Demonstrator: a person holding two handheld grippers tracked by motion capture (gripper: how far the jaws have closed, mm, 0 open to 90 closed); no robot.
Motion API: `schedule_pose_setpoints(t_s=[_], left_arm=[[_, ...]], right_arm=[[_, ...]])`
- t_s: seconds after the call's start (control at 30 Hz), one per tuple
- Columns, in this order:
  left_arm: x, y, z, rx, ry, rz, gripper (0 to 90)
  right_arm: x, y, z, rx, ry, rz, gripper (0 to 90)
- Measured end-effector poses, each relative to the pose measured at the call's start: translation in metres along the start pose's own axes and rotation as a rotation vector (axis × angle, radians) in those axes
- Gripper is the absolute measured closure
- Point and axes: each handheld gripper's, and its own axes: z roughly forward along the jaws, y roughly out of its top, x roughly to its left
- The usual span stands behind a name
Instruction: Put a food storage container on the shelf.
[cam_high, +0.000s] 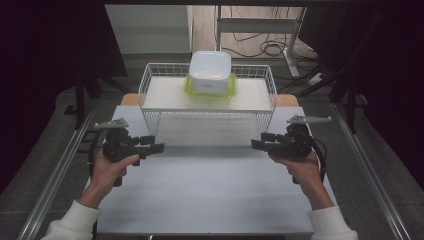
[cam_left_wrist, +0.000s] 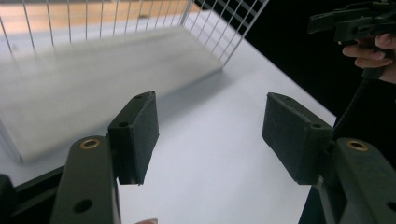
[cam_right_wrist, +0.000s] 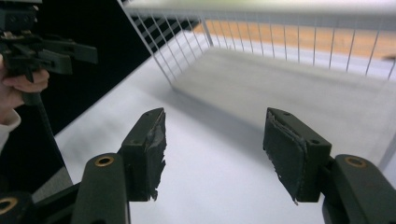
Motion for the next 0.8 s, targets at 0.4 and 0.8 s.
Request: schedule_pose_setpoints(t_s=[0.4, 0.8], left_arm=[[0.007, -0.042, 0.02, 0.099, 0.04, -0.013, 34.0], [0.006, -0.041, 0.016, 0.073, 0.042, -0.01, 33.0]], right_arm=[[-0.009, -0.06, 0.013, 0.089, -0.022, 0.025, 37.6], [-0.005, -0.063, 0.013, 0.081, -0.028, 0.02, 35.3]])
